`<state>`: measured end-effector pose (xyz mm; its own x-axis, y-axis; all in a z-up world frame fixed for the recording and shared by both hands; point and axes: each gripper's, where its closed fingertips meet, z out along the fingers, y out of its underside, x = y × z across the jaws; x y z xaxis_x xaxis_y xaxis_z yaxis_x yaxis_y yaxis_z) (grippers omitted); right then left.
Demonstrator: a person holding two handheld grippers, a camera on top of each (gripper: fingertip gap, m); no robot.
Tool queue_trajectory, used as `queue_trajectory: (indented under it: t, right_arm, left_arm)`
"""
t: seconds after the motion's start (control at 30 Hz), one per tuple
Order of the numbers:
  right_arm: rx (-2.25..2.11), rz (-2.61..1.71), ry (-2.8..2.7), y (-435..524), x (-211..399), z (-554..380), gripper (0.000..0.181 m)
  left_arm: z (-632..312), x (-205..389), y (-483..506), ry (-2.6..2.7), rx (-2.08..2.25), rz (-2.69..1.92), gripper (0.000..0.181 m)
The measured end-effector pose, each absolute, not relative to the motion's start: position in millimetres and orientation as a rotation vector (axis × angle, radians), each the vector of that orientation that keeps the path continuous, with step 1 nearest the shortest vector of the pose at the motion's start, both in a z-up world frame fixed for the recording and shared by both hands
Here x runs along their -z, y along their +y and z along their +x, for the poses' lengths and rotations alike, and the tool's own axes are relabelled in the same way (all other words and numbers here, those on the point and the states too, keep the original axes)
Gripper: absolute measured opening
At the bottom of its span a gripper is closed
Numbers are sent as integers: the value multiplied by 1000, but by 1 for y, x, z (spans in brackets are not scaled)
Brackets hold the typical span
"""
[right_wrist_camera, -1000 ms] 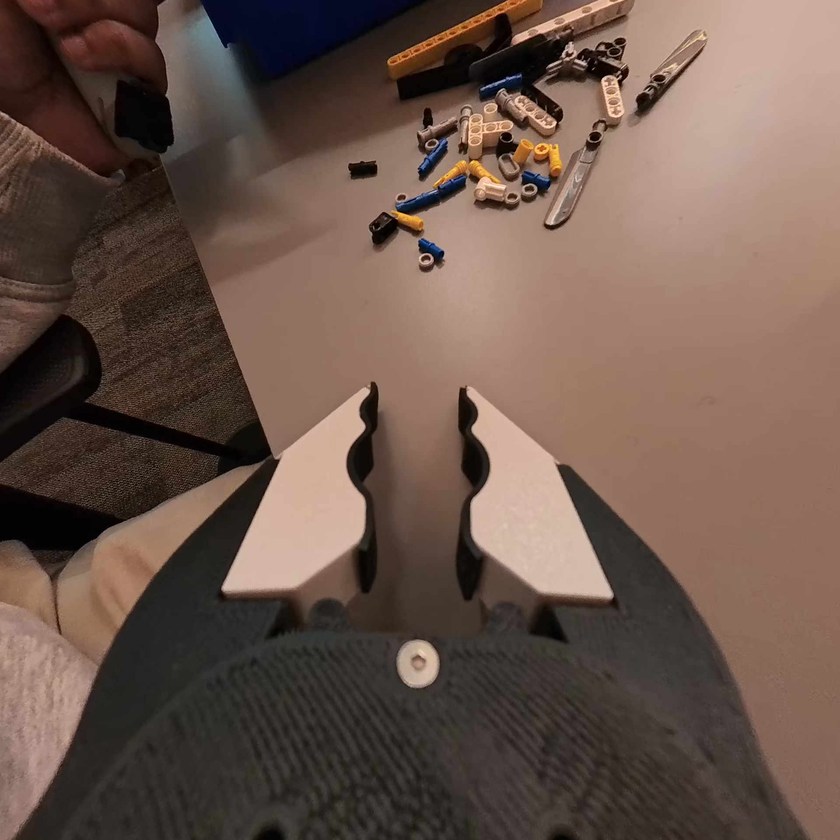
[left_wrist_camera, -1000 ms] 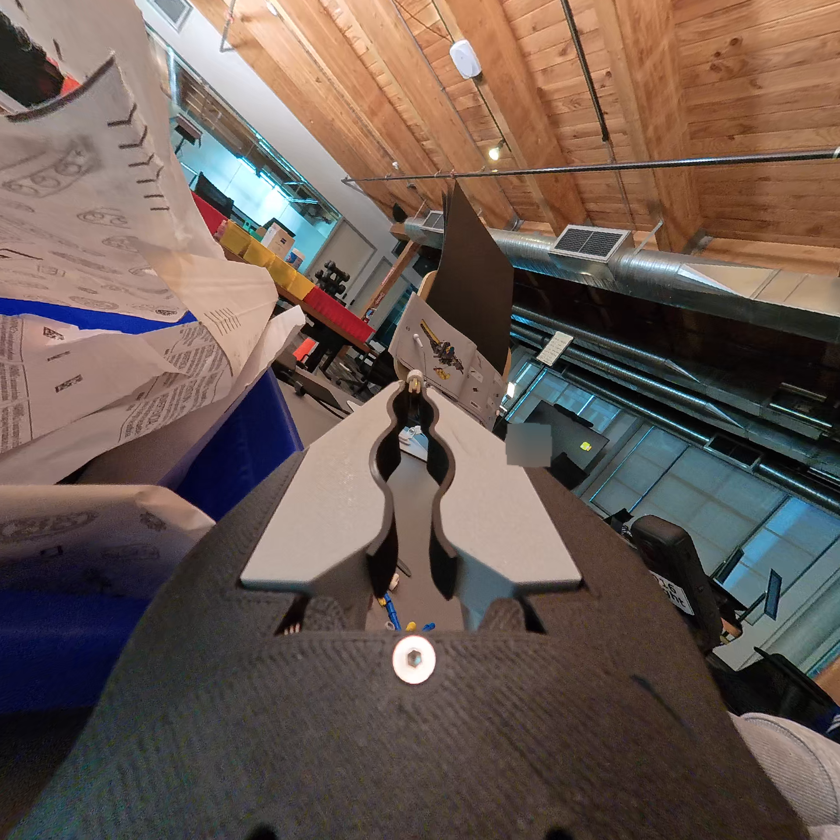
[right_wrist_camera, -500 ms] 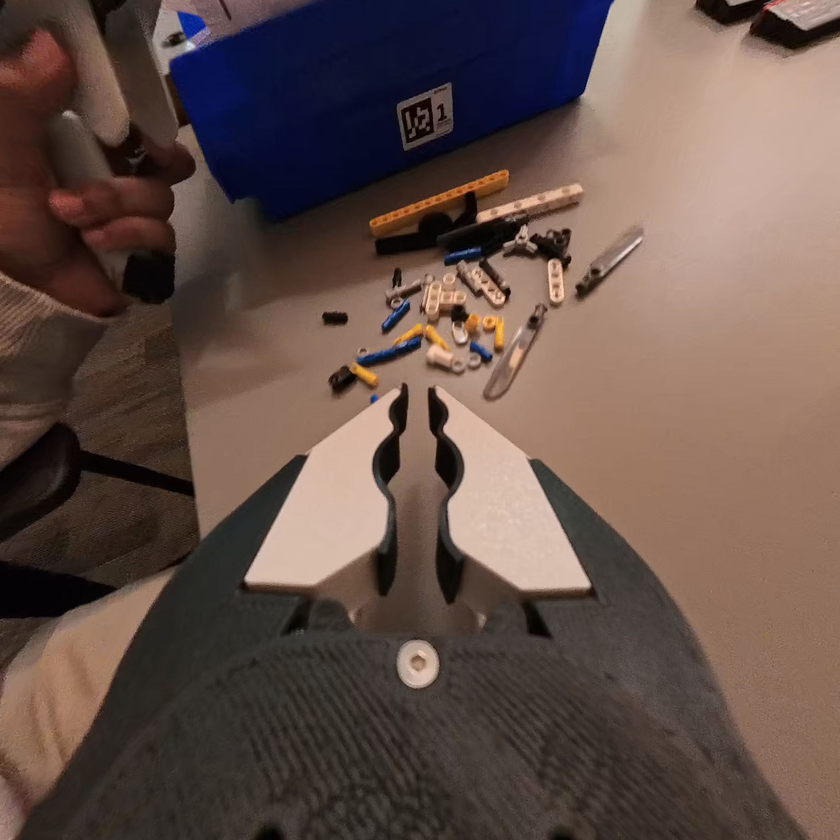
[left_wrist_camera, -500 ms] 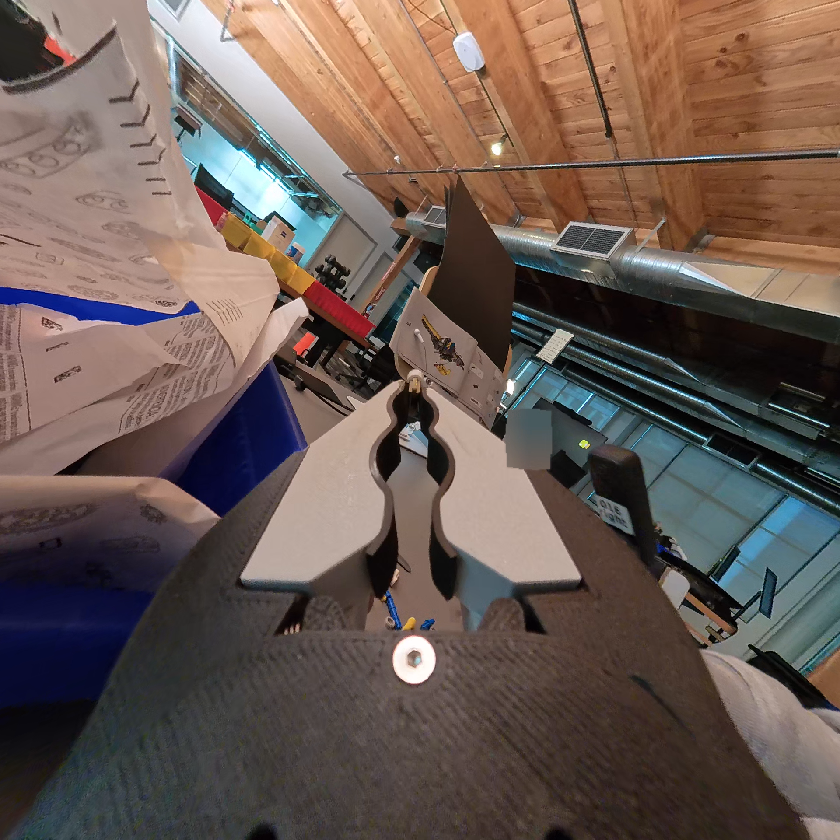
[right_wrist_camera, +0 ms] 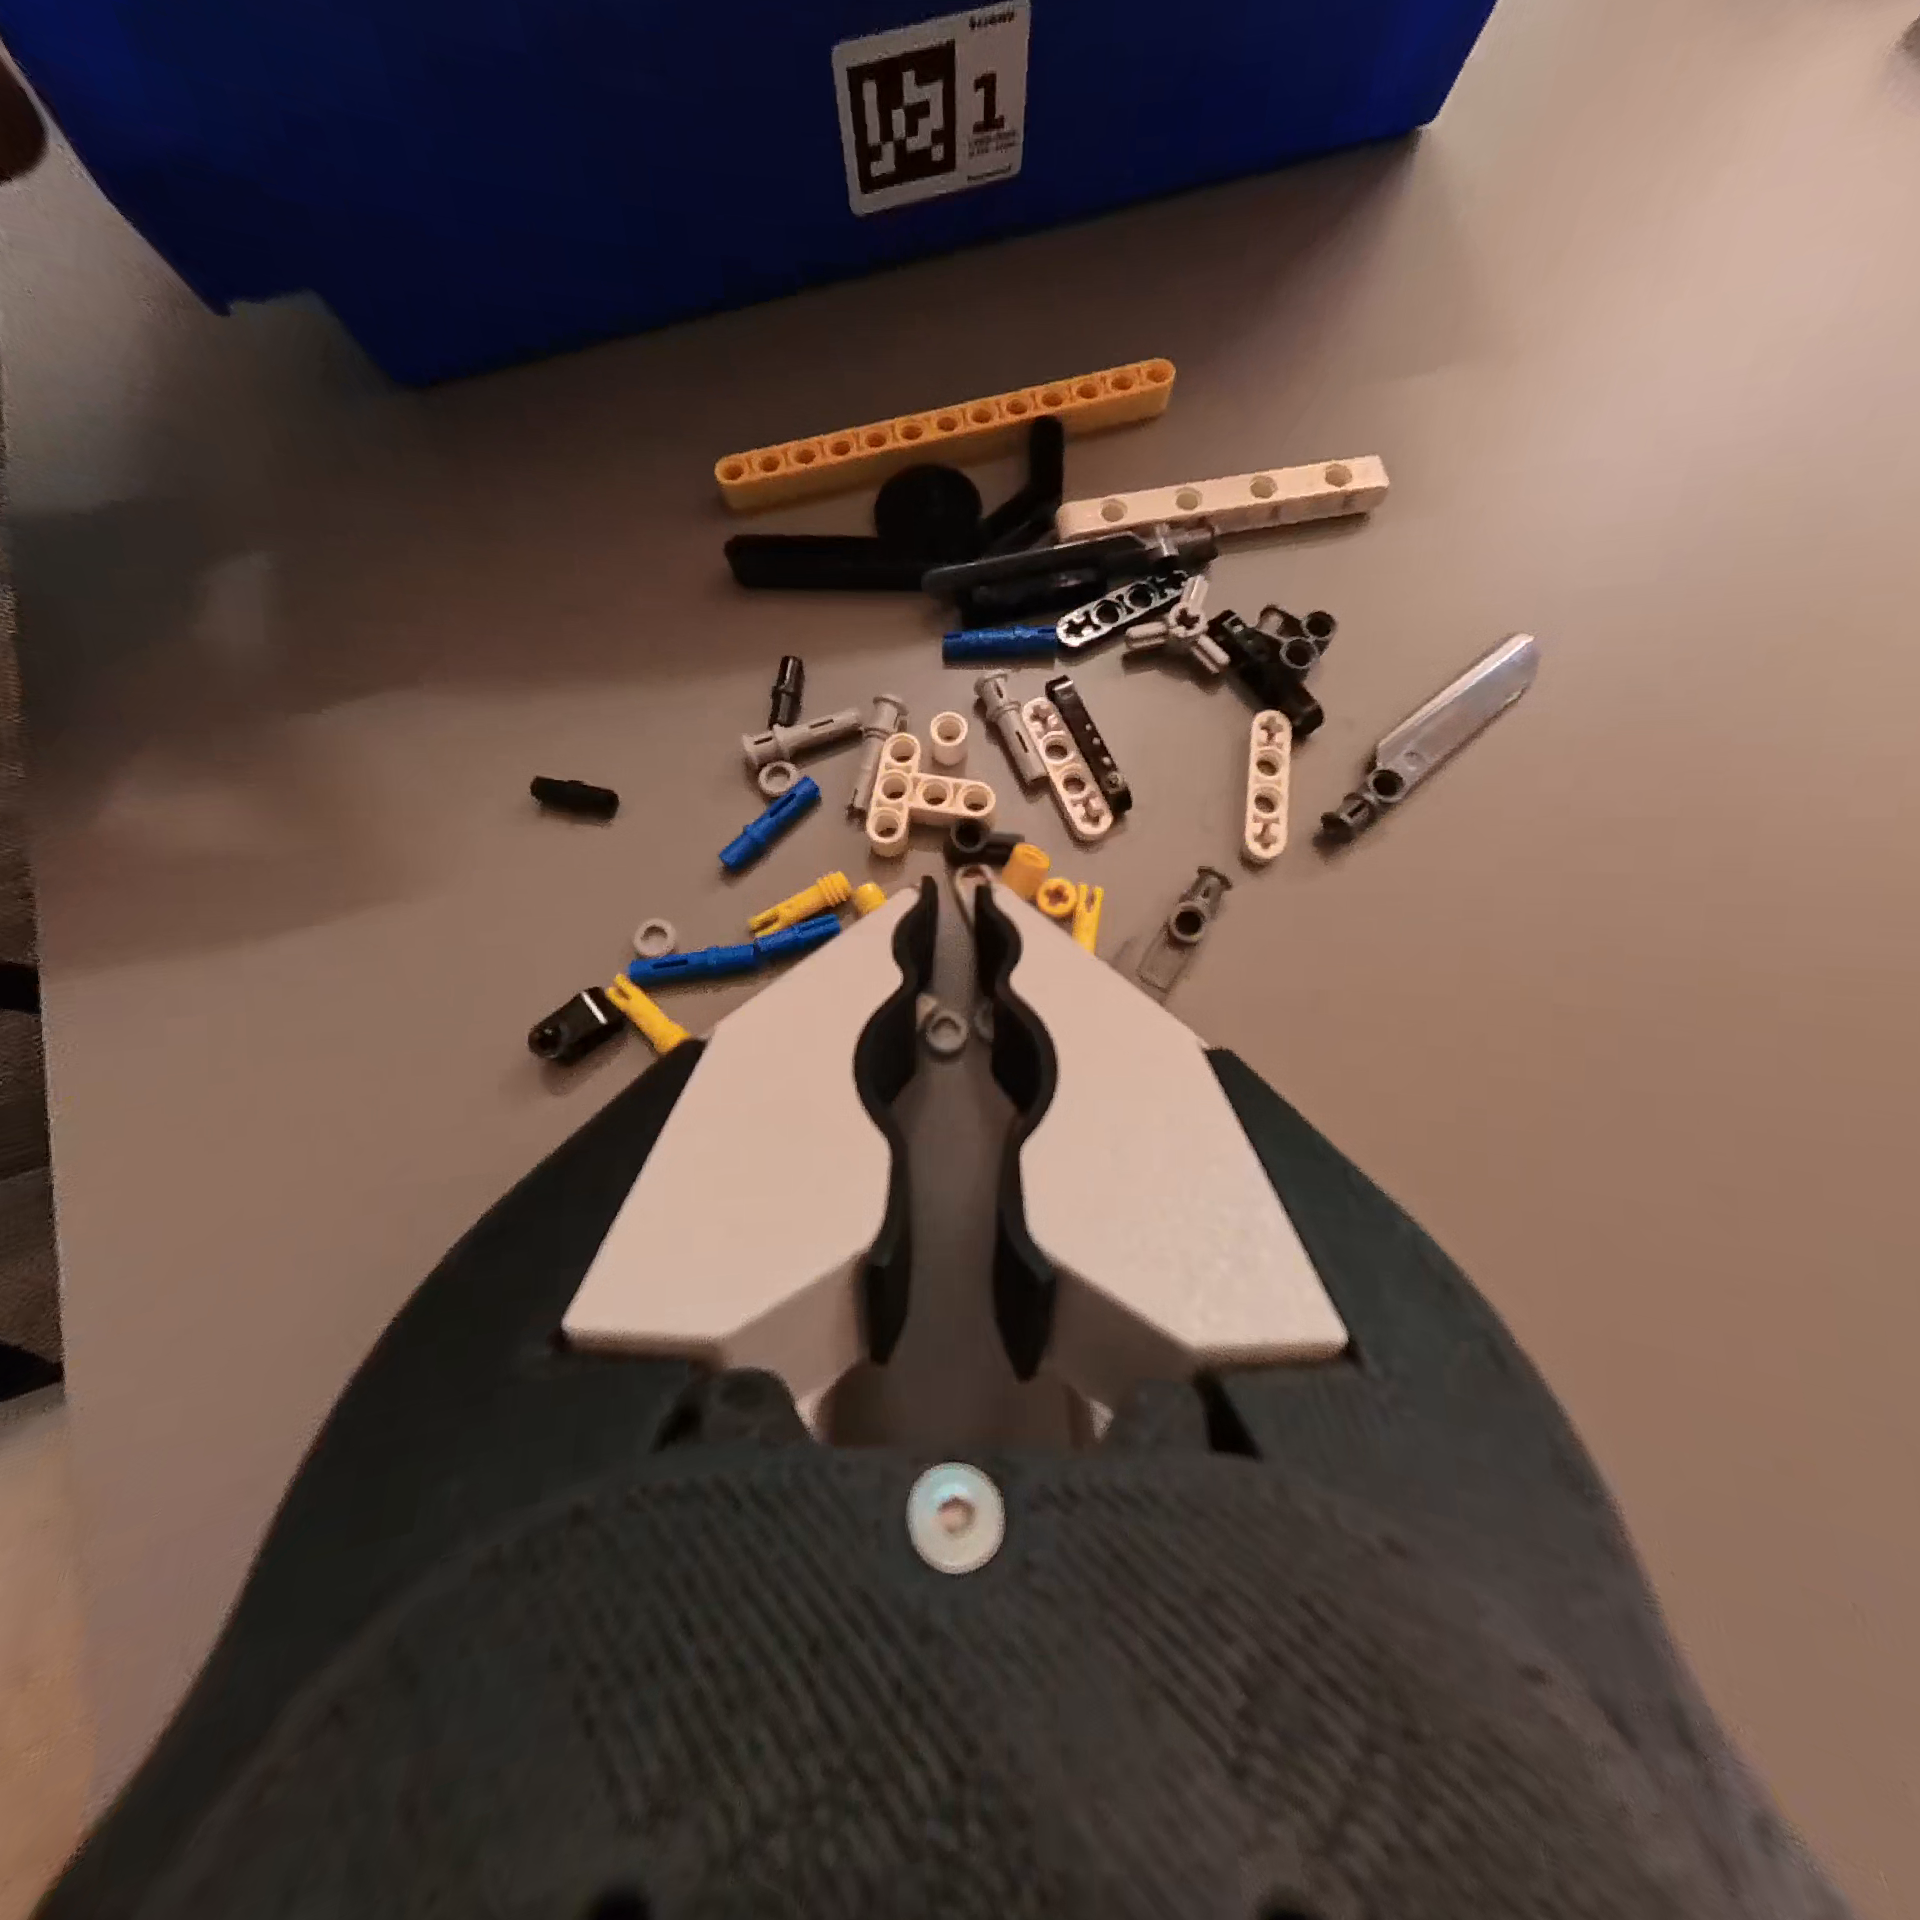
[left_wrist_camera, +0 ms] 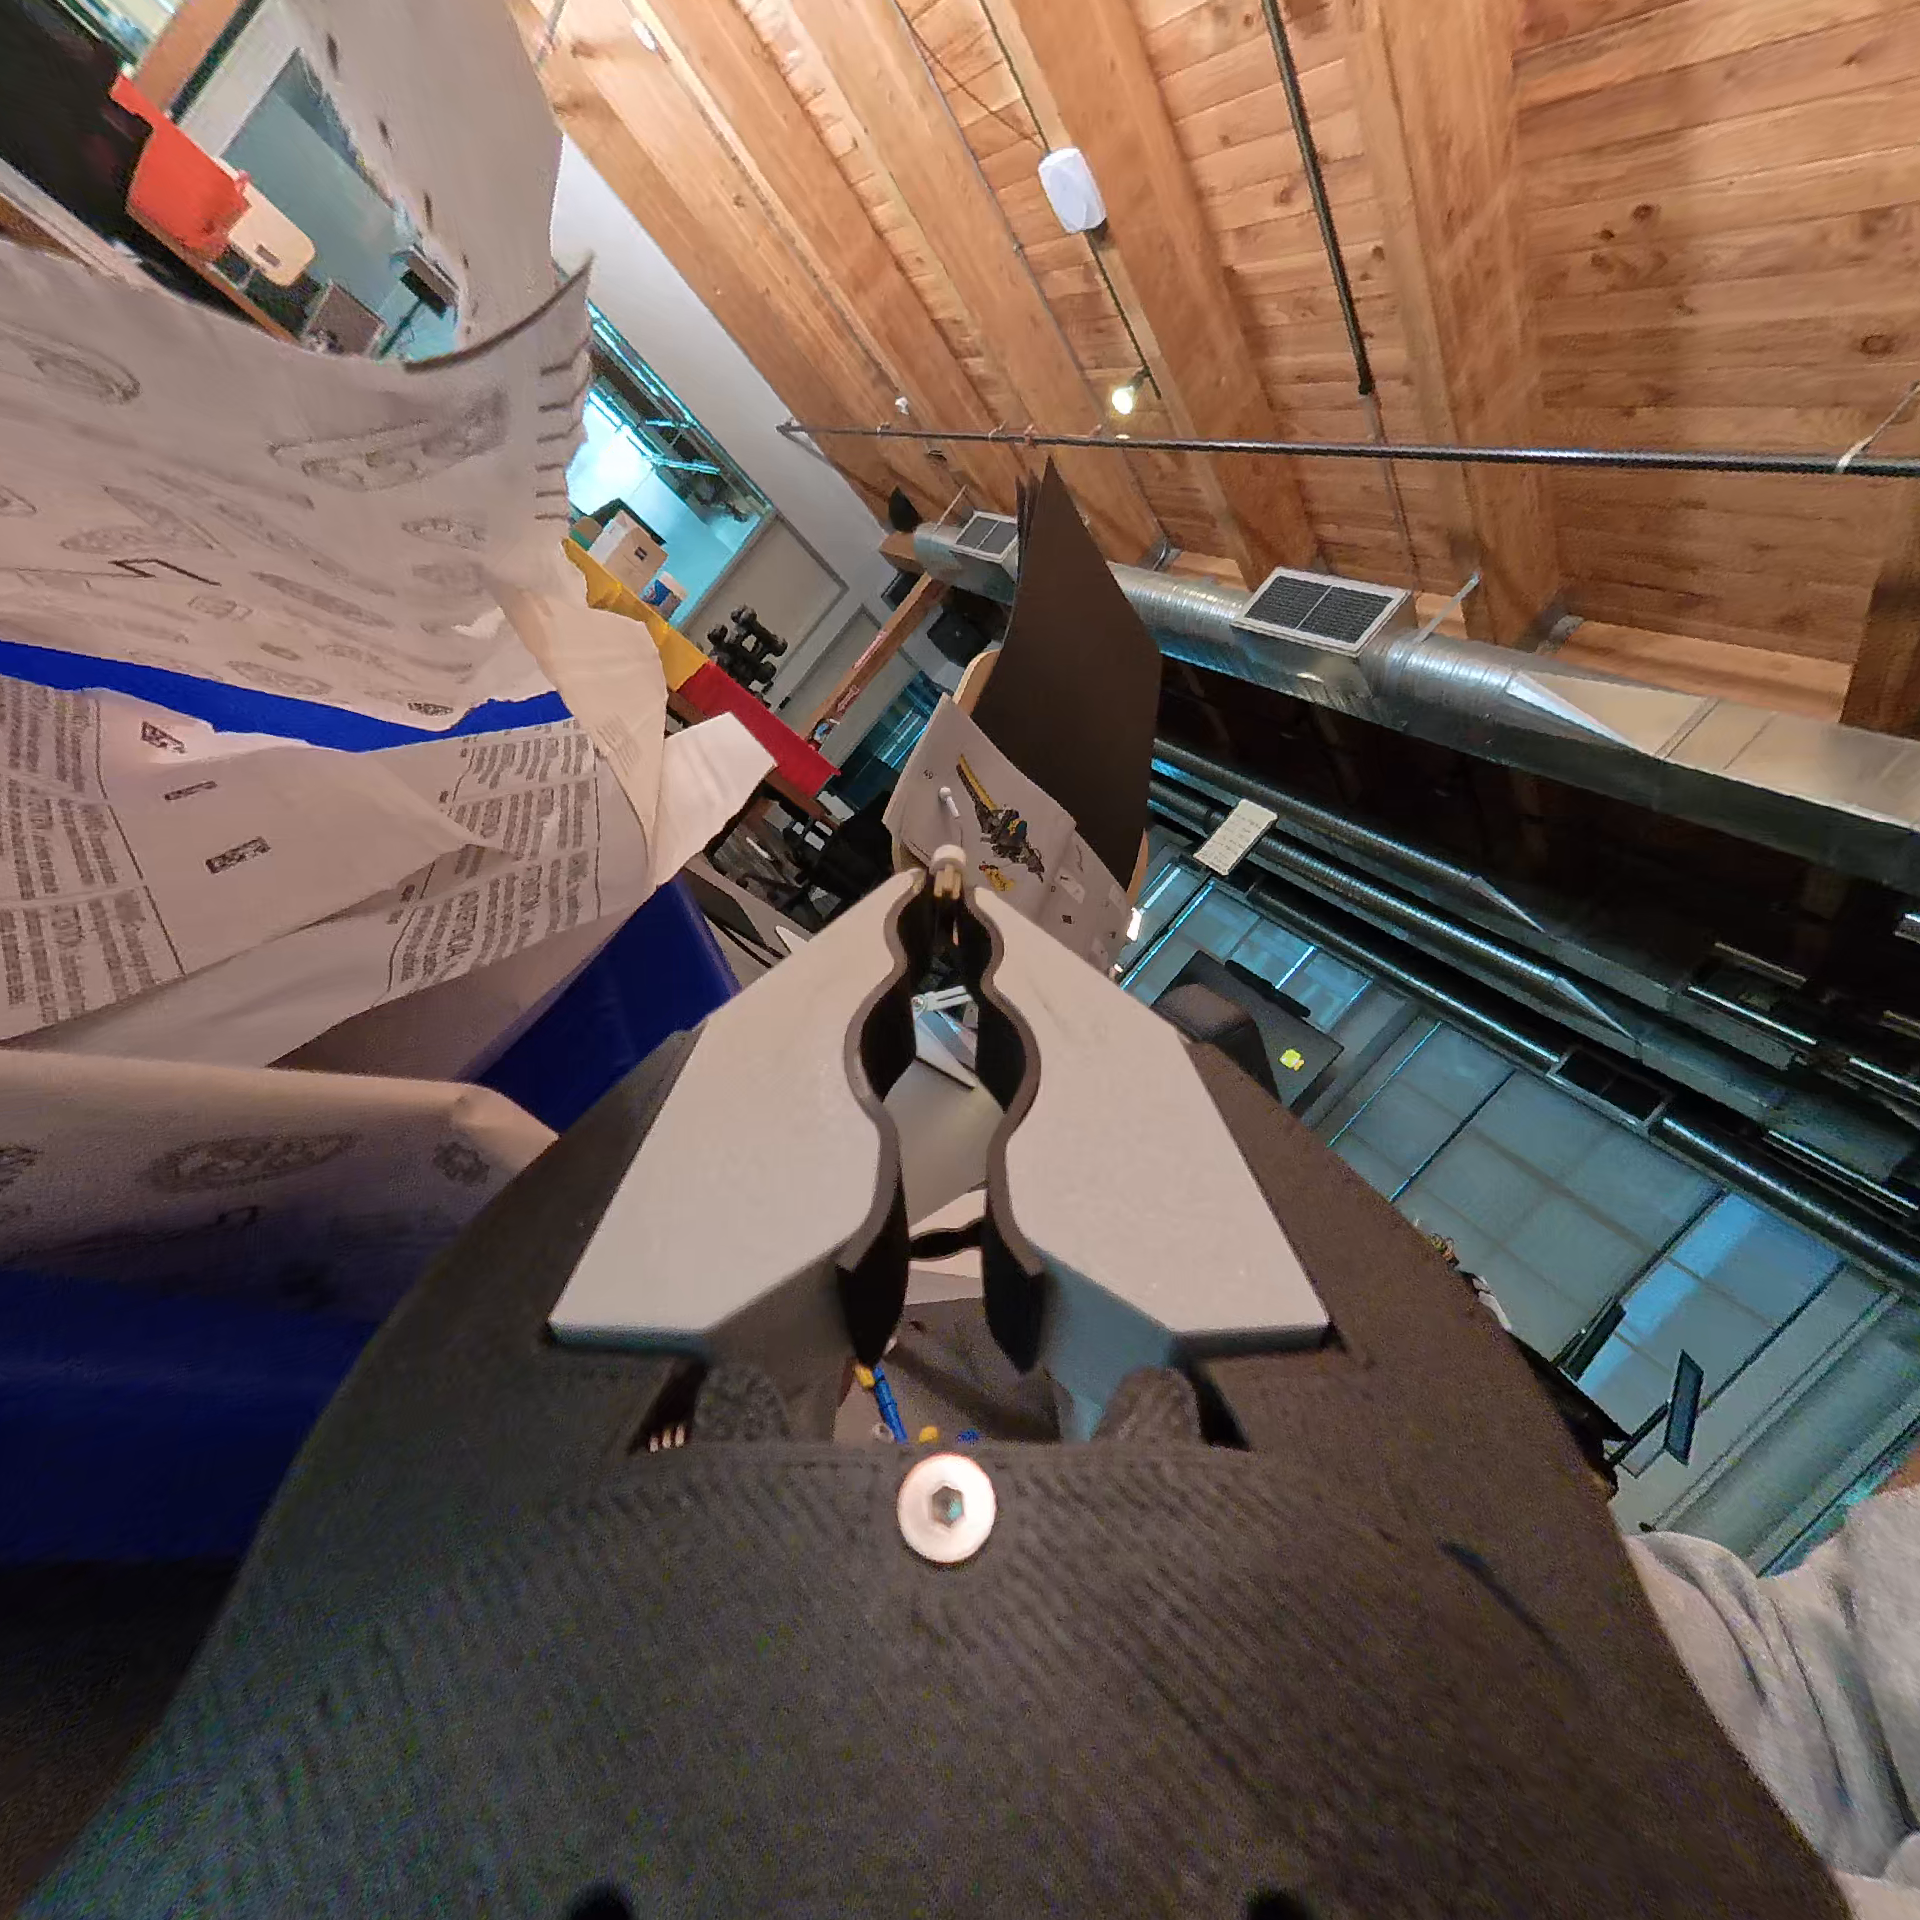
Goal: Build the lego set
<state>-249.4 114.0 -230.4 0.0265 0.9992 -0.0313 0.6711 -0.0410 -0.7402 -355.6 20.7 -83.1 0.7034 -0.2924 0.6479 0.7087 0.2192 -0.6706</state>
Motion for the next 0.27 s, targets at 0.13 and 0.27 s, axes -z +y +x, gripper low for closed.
queue_trajectory:
  t: [0.13,0.27]
  right_arm:
    - [-744,-1764,-1709,117,231,-251,1]
    - [-700,-1741,-1736,117,231,-252,12]
  left_arm:
    - [-353,82,21,-429,749,-1147,0]
    - [-349,80,22,-425,761,-1140,0]
